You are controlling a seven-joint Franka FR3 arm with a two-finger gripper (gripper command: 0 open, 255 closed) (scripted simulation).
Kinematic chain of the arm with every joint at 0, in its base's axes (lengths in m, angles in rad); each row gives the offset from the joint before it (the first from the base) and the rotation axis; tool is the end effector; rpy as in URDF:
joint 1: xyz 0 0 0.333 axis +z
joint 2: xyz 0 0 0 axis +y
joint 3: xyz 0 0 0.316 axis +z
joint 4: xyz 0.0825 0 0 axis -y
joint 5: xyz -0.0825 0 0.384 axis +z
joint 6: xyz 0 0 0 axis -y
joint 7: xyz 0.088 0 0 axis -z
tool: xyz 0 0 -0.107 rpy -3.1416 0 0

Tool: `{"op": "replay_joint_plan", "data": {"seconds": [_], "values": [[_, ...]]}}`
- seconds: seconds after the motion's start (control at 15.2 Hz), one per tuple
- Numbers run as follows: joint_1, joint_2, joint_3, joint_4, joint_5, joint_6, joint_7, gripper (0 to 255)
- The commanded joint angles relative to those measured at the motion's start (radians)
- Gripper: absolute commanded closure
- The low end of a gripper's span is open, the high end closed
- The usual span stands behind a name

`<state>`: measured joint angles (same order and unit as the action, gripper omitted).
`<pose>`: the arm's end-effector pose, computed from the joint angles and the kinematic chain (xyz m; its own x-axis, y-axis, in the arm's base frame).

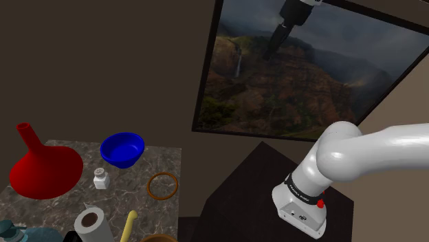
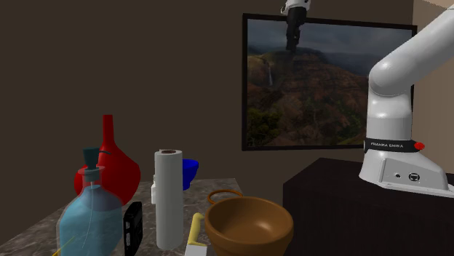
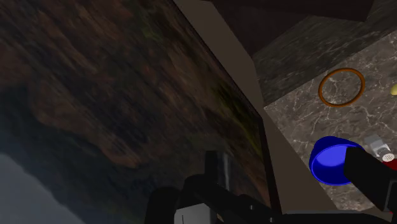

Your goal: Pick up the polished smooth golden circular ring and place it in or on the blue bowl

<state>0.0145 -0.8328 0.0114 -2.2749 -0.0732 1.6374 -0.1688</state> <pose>0.2991 0.0019 0.6502 0.9646 0.1953 0.1775 0.1773 -0.9777 0.1124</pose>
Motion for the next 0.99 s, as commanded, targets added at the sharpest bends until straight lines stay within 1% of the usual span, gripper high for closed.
{"op": "replay_joint_plan", "data": {"seconds": [0.0, 0.46, 0.92], "values": [[0.000, 0.000, 0.000, 0.000, 0.000, 0.000, 0.000, 0], [0.053, 0.112, 0.017, -0.120, 0.015, 0.205, -0.045, 0], [0.104, 0.275, 0.040, -0.192, 0.026, 0.413, -0.091, 0]]}}
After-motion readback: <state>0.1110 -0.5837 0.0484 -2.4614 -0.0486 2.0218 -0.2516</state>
